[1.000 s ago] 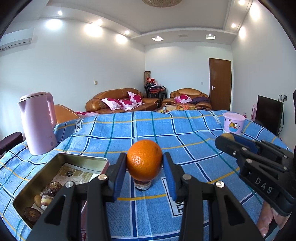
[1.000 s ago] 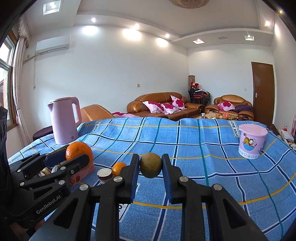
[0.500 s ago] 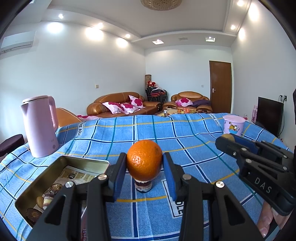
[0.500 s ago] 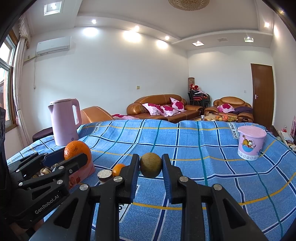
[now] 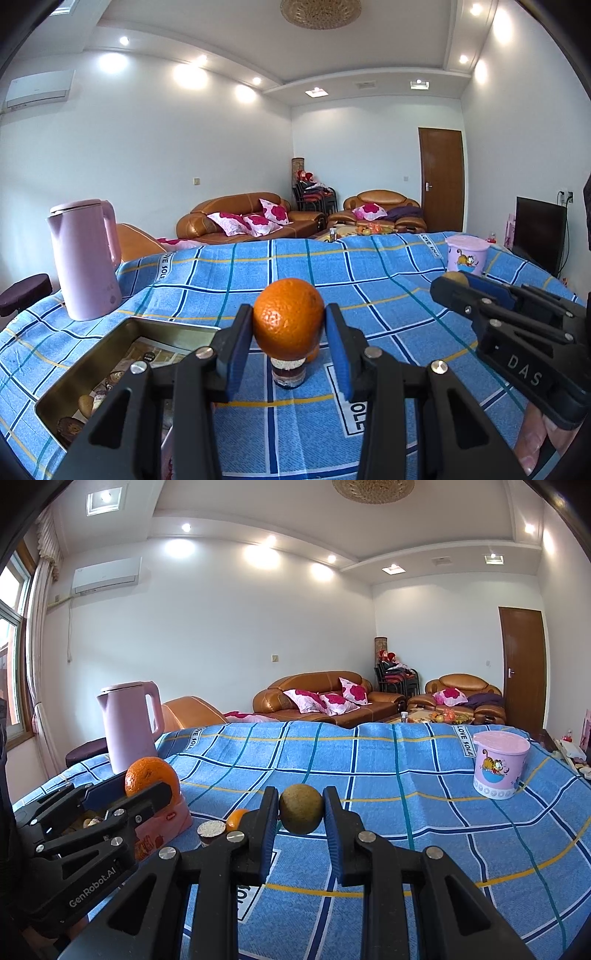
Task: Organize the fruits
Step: 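Lift the orange with the left gripper while the right holds the kiwi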
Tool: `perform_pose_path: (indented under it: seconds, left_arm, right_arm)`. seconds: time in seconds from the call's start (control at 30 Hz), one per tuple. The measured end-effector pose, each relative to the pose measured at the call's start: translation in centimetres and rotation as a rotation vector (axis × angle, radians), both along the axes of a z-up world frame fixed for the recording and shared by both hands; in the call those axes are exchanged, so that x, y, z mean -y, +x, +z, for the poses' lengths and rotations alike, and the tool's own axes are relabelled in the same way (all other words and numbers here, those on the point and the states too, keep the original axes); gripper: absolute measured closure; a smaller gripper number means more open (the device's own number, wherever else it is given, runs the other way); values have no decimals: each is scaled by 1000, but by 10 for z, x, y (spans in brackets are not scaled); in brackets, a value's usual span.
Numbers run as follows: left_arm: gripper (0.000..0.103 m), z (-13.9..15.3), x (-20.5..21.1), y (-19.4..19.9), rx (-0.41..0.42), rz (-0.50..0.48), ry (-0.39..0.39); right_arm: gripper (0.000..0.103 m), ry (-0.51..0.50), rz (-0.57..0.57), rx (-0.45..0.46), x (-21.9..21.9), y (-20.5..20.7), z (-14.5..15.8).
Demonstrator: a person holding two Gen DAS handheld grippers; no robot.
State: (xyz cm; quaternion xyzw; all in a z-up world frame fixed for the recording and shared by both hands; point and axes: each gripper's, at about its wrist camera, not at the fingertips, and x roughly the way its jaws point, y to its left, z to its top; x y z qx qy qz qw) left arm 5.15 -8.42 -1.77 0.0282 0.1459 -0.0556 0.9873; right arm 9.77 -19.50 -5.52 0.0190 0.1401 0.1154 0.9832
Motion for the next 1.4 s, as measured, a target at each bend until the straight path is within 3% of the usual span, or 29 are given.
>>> perform_pose_path:
  seconds: [0.9,1.4]
  left_arm:
    - [62,0,-4,-9,2,-17,-4]
    - [62,5,-51,-8,-45,70,-18]
  right_arm:
    - [77,13,13,-13,-15,-3,0]
    - [77,-16,121,-16,-68,-1,10]
